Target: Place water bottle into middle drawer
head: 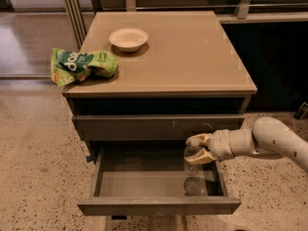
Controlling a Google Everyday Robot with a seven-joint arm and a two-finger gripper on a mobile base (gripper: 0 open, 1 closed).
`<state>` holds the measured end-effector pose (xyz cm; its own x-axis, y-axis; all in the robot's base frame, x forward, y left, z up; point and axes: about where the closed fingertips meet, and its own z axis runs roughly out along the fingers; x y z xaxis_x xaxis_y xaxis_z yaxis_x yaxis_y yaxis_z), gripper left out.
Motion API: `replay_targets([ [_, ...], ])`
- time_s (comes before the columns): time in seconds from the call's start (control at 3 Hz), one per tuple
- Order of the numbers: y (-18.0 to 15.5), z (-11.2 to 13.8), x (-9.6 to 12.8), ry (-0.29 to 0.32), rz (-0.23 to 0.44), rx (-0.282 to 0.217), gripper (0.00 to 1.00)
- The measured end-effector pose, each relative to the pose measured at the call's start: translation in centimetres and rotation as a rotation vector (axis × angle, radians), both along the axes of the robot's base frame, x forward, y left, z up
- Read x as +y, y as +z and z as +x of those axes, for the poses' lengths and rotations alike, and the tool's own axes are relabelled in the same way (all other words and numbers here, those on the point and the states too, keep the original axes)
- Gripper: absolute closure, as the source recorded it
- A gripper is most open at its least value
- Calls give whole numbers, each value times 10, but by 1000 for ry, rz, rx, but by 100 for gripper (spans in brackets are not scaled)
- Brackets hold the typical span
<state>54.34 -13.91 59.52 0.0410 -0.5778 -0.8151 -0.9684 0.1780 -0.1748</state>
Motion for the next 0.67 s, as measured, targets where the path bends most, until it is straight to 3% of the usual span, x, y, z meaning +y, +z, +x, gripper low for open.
replay_targets([
  [0.33,-24,-1,1,12,11,-12,100],
  [0.67,-69,-4,9,24,58,-28,100],
])
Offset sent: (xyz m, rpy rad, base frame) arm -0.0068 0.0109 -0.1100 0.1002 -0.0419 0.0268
